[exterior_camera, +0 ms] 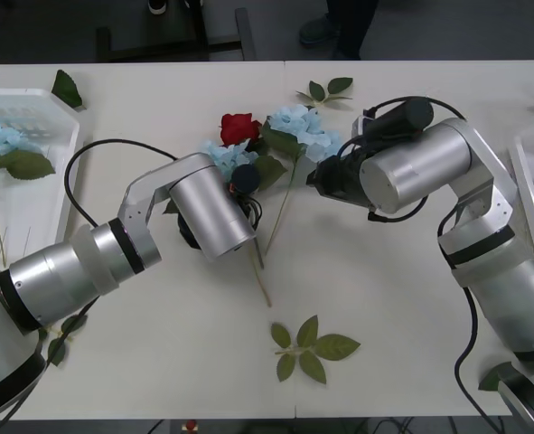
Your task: Place the red flowers into the right box and the blue flowers into the left box. If a person shows an open palm, hand one flower to the person first, then continue sorting.
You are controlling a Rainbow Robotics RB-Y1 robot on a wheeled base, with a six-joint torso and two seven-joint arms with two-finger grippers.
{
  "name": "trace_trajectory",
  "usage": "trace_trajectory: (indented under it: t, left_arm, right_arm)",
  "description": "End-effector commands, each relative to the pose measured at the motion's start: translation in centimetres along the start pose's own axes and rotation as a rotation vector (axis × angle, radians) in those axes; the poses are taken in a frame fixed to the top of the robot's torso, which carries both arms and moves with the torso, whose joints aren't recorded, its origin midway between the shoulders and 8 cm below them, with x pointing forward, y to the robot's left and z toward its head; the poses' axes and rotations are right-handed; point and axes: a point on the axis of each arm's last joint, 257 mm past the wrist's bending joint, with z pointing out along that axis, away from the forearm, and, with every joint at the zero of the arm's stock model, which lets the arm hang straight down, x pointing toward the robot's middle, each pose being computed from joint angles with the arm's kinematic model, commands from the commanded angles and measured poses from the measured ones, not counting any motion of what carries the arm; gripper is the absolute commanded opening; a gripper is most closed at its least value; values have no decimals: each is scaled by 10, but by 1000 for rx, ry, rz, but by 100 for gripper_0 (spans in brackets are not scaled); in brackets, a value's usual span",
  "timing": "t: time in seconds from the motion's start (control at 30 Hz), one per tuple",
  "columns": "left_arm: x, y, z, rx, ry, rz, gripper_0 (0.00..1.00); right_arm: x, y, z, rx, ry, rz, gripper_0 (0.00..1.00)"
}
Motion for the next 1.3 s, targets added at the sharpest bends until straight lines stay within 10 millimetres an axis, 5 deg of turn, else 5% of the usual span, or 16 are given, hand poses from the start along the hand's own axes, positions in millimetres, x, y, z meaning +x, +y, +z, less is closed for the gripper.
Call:
trace_trajectory:
  t: [0.03,0.07,0.23,0.37,0.4,0.63,1.07,1.3]
  left_arm:
    - [2,-5,-2,14,-1,-7,100]
    - [1,-5,-2,15,-2,-5,100]
    - [-2,-2,0,7,-9,5,55]
    - [-4,1,1,-1,-14,12,7]
    - [-4,2,2,-1,-14,17,3]
    - [-5,3,2,-3,-14,30,0]
    - [-10,11,4,-17,-8,61,0]
    - [-32,20,-23,-4,58,109,0]
  right_arm:
    - [-6,32,1,-36,-44,52,100]
    - [-6,33,2,-34,-46,54,100]
    - [-9,45,10,-39,-66,46,100]
    - [-10,56,15,-50,-78,39,100]
    - [-10,58,16,-51,-82,40,100]
    - [-21,73,27,-54,-114,28,100]
    - [-39,68,46,-40,-174,3,100]
    - [-35,60,57,-4,-186,-50,100]
